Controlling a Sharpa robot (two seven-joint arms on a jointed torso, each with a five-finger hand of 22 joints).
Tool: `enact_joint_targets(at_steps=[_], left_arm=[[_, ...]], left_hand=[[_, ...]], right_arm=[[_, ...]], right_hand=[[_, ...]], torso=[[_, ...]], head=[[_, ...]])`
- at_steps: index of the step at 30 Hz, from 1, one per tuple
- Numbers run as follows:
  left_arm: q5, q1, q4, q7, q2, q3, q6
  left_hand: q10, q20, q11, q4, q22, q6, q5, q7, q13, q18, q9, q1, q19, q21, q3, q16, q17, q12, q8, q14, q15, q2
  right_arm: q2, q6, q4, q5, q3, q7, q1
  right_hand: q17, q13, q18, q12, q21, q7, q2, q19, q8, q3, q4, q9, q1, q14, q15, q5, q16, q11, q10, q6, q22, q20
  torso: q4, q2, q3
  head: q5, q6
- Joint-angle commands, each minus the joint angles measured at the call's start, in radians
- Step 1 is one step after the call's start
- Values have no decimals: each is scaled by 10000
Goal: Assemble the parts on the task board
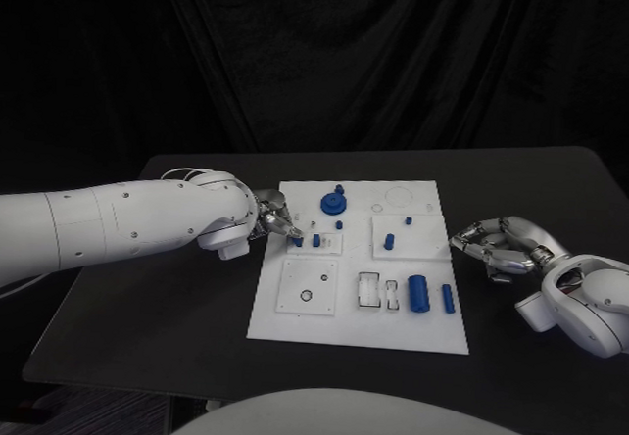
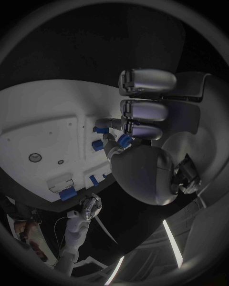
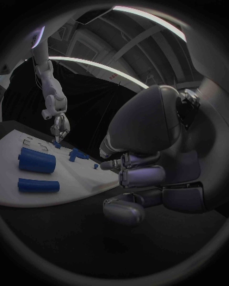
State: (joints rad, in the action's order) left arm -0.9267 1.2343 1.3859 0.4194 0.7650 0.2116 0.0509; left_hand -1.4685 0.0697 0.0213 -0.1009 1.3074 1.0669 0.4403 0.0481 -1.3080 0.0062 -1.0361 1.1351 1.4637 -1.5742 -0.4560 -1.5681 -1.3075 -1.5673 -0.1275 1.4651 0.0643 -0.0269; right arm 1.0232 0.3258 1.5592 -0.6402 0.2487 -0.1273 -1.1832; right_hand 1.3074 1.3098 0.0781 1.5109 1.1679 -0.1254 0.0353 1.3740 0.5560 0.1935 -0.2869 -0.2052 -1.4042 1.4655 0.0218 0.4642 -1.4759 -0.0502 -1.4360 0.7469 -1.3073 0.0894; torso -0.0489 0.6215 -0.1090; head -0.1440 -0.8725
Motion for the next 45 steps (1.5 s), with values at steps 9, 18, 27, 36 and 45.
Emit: enact_joint_targets(at_steps=[9,18,27,36,45], left_arm=[[-8,-169,-84,-274,-19,-6,-281],[-8,-257,-145,-255,-6,-6,-353],[-88,-277,-145,-358,0,-6,-506],[-108,-297,-147,-501,-16,-6,-520],[-110,-305,-311,-321,-61,-6,-633]], left_hand=[[-1023,54,59,-27,2634,-13,-46,-53,-2628,-62,-20,-2,1071,34,-54,-26,-2633,-35,-68,1057,68,89],[-1023,54,59,-27,2634,-17,-48,-55,-2628,-62,-21,-4,1071,34,-60,-26,-2633,-35,-67,1057,67,88],[-1023,25,46,-241,2634,-76,-998,-61,-2628,-62,-63,-290,1071,34,92,-26,-2633,-35,-70,1057,49,43],[-1023,-33,-47,-1310,2634,-77,-2950,50,-2628,-62,53,-1376,1071,34,1394,-26,-2633,-35,36,1057,-27,-157],[-1023,-86,-108,-1908,2634,-128,-3839,109,-2628,-62,233,-2642,1071,34,2870,-26,-2633,-35,217,1057,-80,-37]], right_arm=[[-13,57,15,-41,-7,-66,21],[-10,19,11,-41,-7,-37,22],[-36,-35,-2,-41,-7,8,22],[-30,-74,-4,-41,-6,54,22],[-40,-135,14,-41,-6,128,22]], right_hand=[[1242,1395,175,-38,-60,13,-58,-86,67,27,-13,16,-12,439,-45,24,61,15,72,21,-1315,16],[1231,1393,178,-39,-74,13,-56,-92,69,30,-11,17,-13,433,-45,25,70,15,75,22,-1311,16],[1222,1391,180,-41,-87,15,-50,-98,74,39,-9,19,-18,428,-44,28,78,16,77,23,-1308,17],[1210,1387,183,-45,-111,23,-61,-106,88,66,24,24,-69,420,-41,55,89,24,79,25,-1302,16],[1190,1364,188,-59,-161,21,-108,-117,109,125,75,40,-188,410,-33,192,106,26,101,2,-1291,10]], torso=[[-3,7,0],[5,9,0],[1,8,2],[8,5,-2],[4,12,1]], head=[[-7,-2],[-3,-2],[-33,-2],[-28,-2],[-48,-2]])
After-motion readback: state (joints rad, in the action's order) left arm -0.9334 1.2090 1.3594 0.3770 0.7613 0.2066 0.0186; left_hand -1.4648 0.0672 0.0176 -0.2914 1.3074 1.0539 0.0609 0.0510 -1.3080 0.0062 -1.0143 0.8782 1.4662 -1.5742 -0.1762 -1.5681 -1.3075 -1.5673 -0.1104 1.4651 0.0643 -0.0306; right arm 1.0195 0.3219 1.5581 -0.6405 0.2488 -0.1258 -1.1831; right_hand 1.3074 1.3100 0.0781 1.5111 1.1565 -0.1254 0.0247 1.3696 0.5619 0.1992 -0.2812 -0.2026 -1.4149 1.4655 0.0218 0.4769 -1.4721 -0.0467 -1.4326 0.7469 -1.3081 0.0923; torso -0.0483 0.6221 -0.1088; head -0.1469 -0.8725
